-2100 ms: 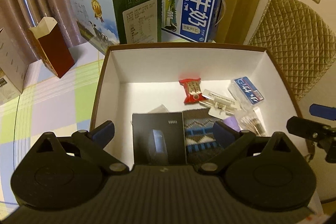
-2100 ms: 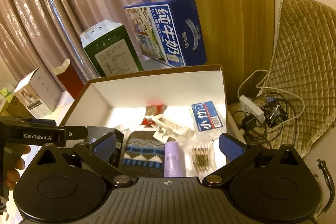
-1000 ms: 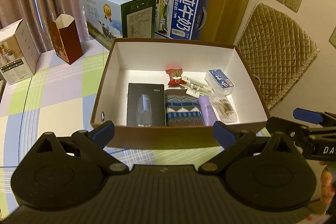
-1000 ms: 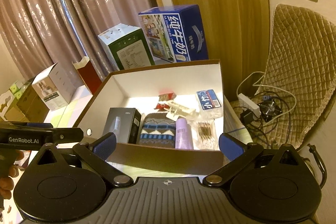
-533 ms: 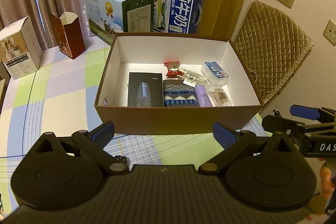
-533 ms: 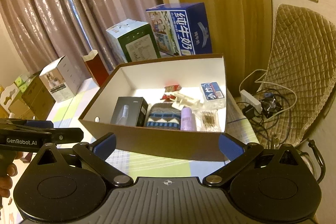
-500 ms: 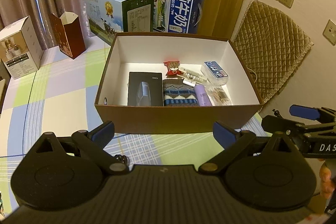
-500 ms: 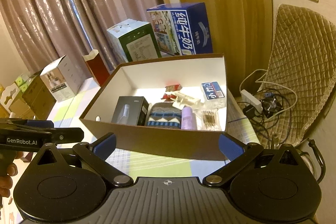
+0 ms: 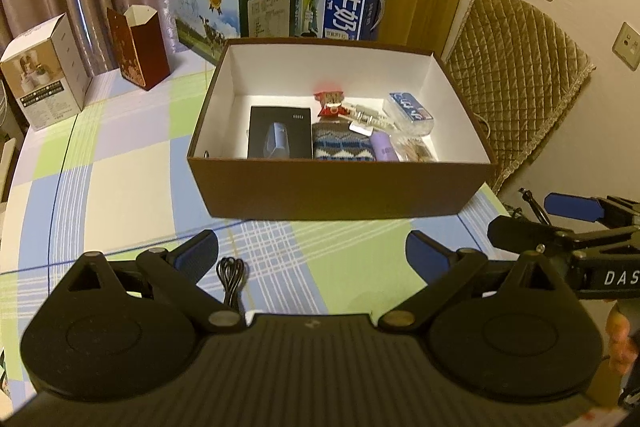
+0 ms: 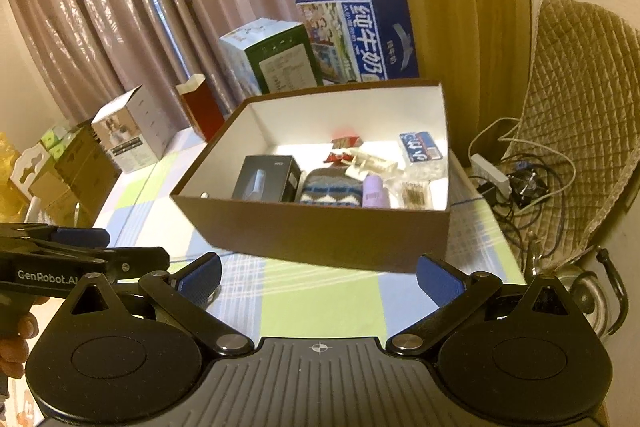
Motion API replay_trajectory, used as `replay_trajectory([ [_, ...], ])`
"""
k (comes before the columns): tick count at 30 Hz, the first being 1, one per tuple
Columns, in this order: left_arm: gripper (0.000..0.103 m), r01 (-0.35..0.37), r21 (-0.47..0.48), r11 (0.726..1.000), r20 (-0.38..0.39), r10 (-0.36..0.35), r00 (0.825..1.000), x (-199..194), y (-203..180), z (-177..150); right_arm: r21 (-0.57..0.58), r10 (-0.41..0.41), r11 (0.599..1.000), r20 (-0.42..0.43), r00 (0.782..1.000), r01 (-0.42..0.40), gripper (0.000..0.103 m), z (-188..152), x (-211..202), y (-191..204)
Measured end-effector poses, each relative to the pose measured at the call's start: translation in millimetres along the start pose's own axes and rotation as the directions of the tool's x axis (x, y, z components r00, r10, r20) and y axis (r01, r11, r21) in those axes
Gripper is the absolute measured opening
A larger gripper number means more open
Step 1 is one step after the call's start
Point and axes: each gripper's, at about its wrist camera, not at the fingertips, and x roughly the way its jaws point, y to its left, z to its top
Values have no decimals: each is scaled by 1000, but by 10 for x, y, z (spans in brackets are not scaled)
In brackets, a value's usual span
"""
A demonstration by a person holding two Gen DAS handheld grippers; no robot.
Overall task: Organize objects
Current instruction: 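Lift both open tools out of the box and move toward the table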
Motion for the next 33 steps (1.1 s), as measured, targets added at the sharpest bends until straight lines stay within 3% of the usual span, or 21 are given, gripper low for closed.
replay_trajectory([
  [18, 99, -17, -25, 1000, -72, 15, 997, -10, 121, -431, -22, 34, 999, -88, 996, -36, 101, -281, 172, 138],
  [33, 99, -108, -130, 986, -200, 81, 976, 129, 590, -930, -89, 68, 992, -214, 974, -88, 101, -587, 558, 361],
])
